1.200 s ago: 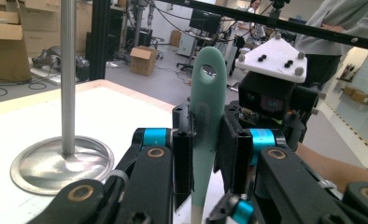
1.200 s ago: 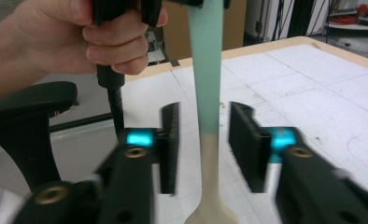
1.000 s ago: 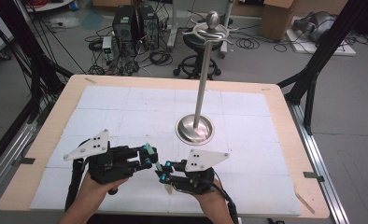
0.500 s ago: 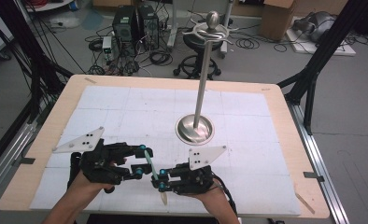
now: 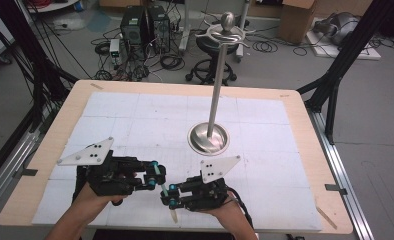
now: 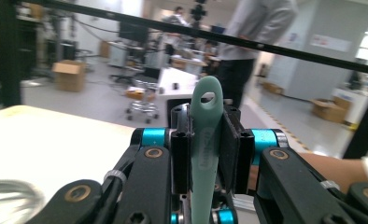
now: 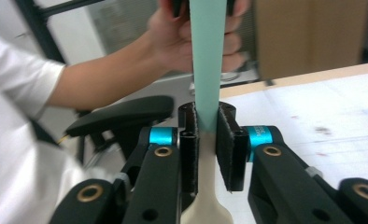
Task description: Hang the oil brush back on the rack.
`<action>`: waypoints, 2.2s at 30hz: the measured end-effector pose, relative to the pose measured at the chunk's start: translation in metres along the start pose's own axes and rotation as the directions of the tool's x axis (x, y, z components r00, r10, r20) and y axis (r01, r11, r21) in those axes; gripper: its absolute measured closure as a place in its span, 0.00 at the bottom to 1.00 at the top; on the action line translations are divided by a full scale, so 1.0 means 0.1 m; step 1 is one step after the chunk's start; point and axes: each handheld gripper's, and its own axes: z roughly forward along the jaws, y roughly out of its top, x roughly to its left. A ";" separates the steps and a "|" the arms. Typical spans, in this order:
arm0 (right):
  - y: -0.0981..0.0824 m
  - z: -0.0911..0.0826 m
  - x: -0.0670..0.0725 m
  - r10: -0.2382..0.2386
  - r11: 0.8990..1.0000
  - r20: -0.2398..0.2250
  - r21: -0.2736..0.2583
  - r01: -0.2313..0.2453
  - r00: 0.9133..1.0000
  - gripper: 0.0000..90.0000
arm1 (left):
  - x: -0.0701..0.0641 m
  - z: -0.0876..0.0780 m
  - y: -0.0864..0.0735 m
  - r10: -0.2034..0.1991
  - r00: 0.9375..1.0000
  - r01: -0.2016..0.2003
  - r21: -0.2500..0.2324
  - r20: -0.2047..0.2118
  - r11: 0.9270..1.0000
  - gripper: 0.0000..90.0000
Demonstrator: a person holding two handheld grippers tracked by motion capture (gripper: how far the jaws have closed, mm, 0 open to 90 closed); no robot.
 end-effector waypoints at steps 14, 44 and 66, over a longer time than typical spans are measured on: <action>0.07 0.04 0.15 -0.083 0.997 0.418 0.033 0.076 0.905 0.67 | -0.04 0.05 0.00 0.011 0.944 -0.008 0.011 -0.329 1.000 0.84; 0.28 -0.15 -0.02 -0.046 0.998 0.443 -0.020 0.061 0.895 0.94 | 0.05 -0.52 -0.11 0.003 0.921 -0.039 -0.084 -0.389 0.996 0.34; 0.91 -0.75 -0.48 -0.006 0.994 0.312 -0.100 0.039 0.950 0.94 | 0.11 -0.93 -0.69 -0.011 0.871 -0.005 -0.031 -0.491 1.000 0.21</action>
